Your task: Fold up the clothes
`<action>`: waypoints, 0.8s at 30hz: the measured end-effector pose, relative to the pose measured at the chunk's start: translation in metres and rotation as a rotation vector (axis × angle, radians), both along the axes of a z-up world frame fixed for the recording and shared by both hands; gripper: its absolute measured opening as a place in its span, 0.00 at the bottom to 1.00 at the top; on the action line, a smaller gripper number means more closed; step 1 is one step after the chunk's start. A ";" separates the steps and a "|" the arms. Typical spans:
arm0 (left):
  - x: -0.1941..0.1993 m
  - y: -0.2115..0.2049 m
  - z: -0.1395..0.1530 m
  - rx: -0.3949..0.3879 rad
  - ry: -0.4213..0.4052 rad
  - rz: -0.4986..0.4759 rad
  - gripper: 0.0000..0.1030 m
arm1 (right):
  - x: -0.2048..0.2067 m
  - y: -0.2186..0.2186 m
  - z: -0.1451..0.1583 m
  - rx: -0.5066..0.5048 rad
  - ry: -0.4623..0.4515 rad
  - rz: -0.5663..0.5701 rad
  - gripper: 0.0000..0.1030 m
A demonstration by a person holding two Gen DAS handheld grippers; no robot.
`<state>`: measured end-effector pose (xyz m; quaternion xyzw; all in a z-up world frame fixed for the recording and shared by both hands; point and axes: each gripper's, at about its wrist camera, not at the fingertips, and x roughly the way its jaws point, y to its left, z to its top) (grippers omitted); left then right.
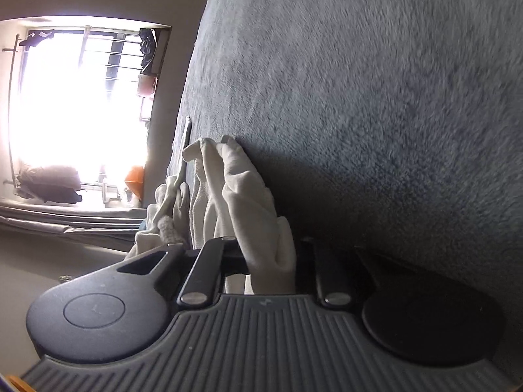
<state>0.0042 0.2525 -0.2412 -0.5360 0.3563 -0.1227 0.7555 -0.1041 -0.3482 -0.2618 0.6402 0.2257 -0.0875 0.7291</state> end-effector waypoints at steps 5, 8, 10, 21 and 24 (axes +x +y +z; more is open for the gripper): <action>-0.025 0.004 0.026 0.038 -0.028 -0.055 0.16 | -0.019 -0.001 0.020 -0.010 0.007 0.031 0.10; -0.050 0.015 0.036 0.077 -0.011 -0.106 0.16 | -0.043 0.001 0.028 0.000 0.039 0.068 0.10; -0.072 0.026 0.040 0.106 0.009 -0.134 0.16 | -0.064 0.002 0.033 0.009 0.077 0.094 0.10; -0.115 0.059 0.035 0.302 0.063 -0.125 0.56 | -0.119 -0.011 0.027 -0.044 0.233 0.101 0.34; -0.108 0.054 0.045 0.382 0.031 -0.152 0.57 | -0.132 -0.019 0.037 -0.120 0.183 0.020 0.42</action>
